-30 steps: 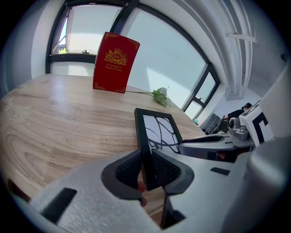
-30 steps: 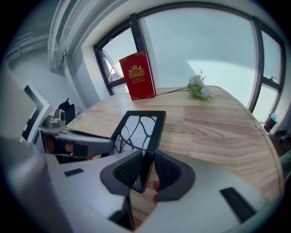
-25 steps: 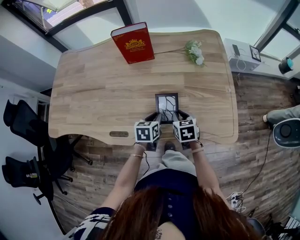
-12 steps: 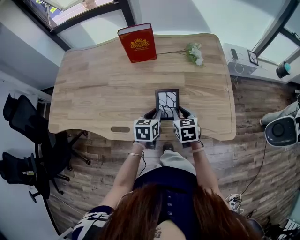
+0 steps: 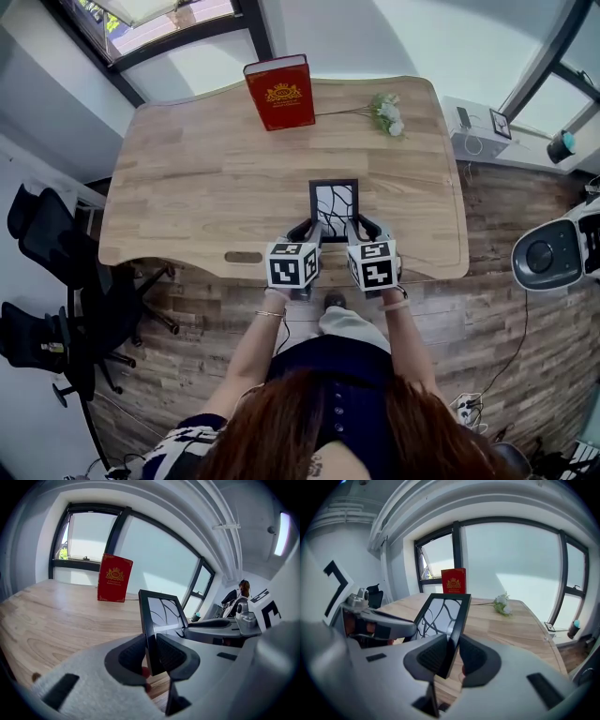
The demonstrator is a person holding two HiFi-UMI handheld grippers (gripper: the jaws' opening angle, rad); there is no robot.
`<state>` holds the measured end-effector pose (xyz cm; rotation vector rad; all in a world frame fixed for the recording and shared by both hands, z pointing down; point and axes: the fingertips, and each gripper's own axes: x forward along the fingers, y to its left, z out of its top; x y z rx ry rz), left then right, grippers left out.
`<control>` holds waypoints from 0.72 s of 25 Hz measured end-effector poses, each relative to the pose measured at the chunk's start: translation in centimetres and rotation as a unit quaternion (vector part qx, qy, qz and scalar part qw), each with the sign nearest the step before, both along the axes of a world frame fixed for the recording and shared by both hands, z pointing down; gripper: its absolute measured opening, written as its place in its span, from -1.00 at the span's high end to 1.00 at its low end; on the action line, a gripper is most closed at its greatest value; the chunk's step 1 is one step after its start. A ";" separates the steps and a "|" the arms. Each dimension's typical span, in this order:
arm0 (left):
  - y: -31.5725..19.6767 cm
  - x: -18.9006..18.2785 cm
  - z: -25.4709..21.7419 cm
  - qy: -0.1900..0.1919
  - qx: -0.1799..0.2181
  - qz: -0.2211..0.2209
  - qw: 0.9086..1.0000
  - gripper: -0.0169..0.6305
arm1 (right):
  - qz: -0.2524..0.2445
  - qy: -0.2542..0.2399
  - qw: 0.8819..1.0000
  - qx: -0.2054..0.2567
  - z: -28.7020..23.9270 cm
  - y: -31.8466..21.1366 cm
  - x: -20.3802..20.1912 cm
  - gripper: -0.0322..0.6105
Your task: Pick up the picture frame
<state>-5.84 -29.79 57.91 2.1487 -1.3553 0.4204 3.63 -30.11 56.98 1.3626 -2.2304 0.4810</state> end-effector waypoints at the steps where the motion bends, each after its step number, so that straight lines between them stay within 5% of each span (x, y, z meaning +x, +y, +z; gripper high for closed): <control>1: 0.2 0.0 -0.3 0.000 0.003 0.000 1.000 0.67 | 0.000 -0.001 1.000 0.003 -0.3 0.2 0.0 0.63; 18: 3.4 -0.5 -5.1 0.004 0.061 0.005 0.998 0.68 | 0.006 -0.012 0.998 0.056 -4.9 3.5 -0.4 0.63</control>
